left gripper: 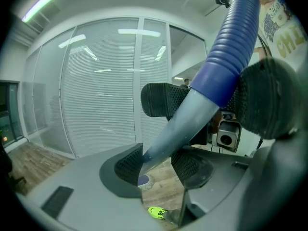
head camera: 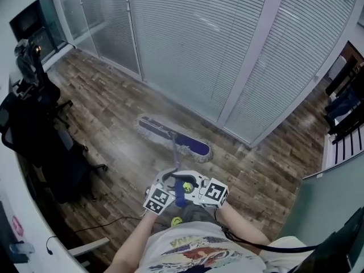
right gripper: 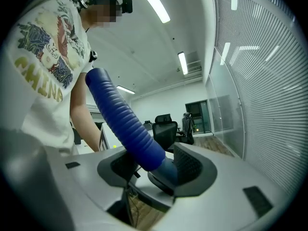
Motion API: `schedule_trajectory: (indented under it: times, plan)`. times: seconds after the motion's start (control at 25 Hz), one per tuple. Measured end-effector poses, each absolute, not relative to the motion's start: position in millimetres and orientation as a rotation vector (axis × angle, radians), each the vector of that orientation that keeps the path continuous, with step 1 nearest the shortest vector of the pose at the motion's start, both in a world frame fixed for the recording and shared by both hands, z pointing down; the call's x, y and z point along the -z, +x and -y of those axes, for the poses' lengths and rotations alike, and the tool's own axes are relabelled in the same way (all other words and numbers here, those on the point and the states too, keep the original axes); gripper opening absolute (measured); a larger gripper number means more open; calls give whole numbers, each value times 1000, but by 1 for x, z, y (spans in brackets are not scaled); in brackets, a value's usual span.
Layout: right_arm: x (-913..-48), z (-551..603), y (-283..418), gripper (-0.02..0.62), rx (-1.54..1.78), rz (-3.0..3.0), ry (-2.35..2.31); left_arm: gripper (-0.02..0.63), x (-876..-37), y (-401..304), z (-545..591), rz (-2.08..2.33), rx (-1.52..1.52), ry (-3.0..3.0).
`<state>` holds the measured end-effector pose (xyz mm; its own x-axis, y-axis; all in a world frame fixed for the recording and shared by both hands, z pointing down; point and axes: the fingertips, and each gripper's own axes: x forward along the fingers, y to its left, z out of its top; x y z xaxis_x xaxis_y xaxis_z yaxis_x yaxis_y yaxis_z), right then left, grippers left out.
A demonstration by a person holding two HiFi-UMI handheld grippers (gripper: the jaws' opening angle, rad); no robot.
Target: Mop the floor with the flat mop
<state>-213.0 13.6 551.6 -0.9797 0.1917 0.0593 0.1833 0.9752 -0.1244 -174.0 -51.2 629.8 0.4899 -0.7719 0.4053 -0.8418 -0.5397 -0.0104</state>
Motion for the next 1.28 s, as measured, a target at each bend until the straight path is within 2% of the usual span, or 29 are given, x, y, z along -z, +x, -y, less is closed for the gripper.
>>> schedule_trajectory:
  times: [0.56,1.28]
  plan:
    - [-540,-175,-152,213,-209,3060,-301,158,-621,-114,-112,1387,-549,2512]
    - [-549,-352,25,213,-227,3073,-334,164,-630,57,-289,1430,-590,2476]
